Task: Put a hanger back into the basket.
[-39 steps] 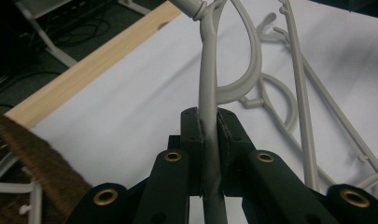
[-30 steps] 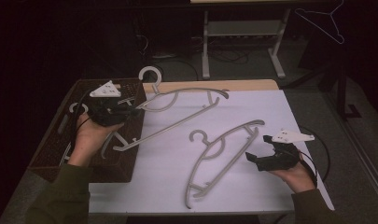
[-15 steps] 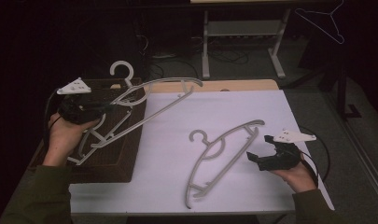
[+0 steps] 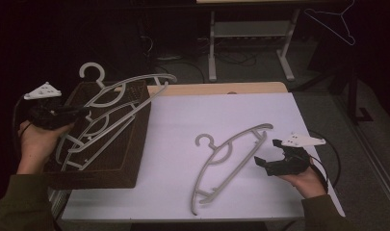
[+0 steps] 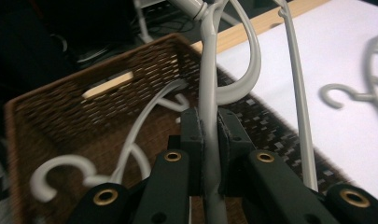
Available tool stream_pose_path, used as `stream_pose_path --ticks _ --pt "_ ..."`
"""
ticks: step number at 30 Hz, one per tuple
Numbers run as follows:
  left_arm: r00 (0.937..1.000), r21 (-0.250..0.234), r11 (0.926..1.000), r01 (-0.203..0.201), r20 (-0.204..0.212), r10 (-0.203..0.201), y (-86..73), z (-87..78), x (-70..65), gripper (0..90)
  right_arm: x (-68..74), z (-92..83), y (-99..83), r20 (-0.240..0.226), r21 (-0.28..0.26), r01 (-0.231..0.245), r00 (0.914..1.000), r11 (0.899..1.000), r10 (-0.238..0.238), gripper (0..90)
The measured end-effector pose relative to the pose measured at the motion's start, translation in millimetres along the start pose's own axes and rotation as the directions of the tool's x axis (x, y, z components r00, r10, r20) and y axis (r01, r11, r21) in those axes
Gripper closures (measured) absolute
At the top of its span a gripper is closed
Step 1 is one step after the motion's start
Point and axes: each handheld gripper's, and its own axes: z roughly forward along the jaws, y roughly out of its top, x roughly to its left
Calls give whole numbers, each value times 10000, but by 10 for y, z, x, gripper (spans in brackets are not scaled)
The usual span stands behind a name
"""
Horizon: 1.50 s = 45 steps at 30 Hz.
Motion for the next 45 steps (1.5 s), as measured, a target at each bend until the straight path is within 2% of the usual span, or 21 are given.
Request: stream_pose_path --ticks 7,14,20,28,36,42,45 --pt "9970 49 9985 548 -554 -545 -174 -93 261 828 -2 -1 1 62 -12 -47 10000 10000 47 44" --pt "9914 501 9966 652 -1165 -590 -324 -163 448 828 -7 9 0 80 -21 5 10000 10000 -5 45" --pt "9853 837 9932 815 -1567 -677 -421 -185 556 828 -8 2 3 98 -26 1 10000 10000 -1 45" --pt "9810 1441 9870 705 -1893 -425 -460 -39 568 828 0 7 6 86 9 1 10000 10000 -1 45" --pt "9841 1688 9831 707 -1726 -411 -495 174 505 828 -7 3 4 95 4 26 10000 10000 -26 45" --pt "9839 1937 9789 652 -1763 -307 -499 291 471 827 -8 -28 10 116 -96 -18 9999 10000 19 45" --pt "9838 2027 9753 875 -1715 -526 -552 332 478 827 -9 -27 13 134 -104 34 9999 9999 -33 45"
